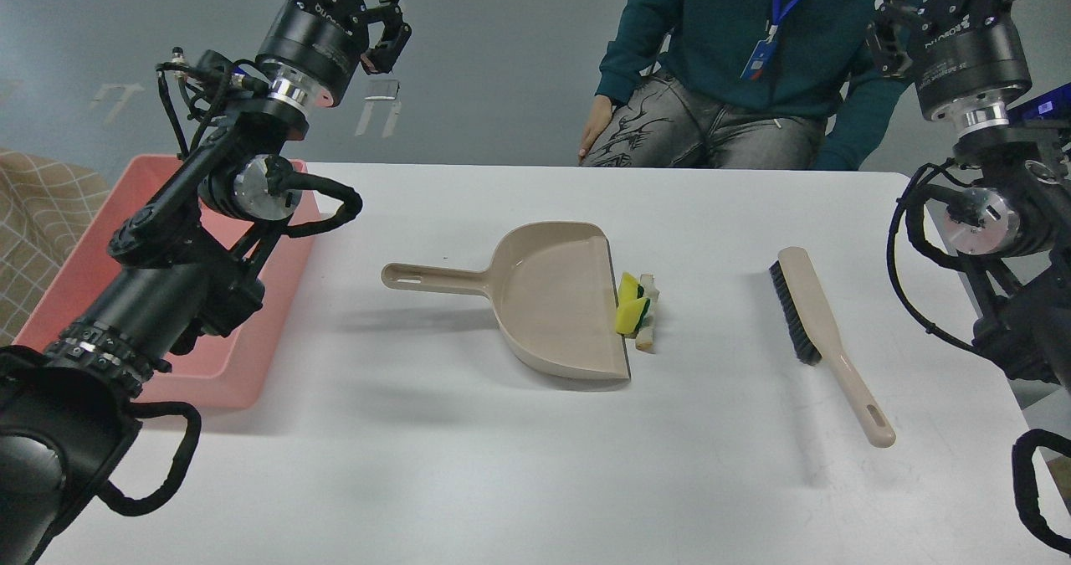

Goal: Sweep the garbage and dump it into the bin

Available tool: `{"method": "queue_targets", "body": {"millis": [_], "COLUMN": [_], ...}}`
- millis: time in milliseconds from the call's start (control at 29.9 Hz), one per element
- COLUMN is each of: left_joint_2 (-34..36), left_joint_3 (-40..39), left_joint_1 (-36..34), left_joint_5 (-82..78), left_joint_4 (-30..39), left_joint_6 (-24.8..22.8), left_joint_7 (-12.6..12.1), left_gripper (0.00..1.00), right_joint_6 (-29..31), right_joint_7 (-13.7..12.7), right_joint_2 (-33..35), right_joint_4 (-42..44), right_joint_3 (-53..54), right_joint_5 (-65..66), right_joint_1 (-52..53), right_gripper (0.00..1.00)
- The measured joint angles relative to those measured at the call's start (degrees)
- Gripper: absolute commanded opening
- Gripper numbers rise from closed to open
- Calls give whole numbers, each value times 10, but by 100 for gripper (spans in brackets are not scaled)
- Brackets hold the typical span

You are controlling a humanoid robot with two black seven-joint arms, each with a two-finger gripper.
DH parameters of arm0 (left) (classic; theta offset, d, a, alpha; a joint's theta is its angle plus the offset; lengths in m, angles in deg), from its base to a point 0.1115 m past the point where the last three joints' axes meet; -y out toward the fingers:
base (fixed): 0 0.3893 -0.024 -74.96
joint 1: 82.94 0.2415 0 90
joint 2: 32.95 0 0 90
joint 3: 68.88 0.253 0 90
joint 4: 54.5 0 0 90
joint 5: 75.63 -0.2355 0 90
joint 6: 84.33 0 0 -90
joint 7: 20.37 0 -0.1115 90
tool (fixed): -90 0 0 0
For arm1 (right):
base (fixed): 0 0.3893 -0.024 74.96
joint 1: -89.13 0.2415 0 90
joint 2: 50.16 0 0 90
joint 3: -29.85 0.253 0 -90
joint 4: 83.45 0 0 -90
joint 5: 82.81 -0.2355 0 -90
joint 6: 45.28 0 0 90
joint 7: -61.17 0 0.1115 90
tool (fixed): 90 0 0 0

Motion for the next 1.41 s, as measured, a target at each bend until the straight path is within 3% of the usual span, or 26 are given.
{"method": "queue_targets", "body": {"millis": [569, 870, 1405], "left_joint_2": [8, 7, 4], "left_joint_3": [24, 14, 24], "left_joint_1": [-9, 4, 7], "left_joint_5": [7, 10, 9], "left_joint_4": [-8, -9, -10], "left_joint_6": [3, -1, 5], "left_joint_7": [-1, -49, -54], "left_gripper": [98, 98, 98], "right_joint_6": [-25, -24, -26], "right_joint_7": [0, 0, 0], "right_joint_2": [2, 2, -4], "right_joint_4": [-1, 0, -2], "right_joint_3": [-3, -2, 4], "right_joint_5": [-7, -8, -8], "right_joint_1": [-14, -35, -35], "right_gripper": [100, 100, 100]}}
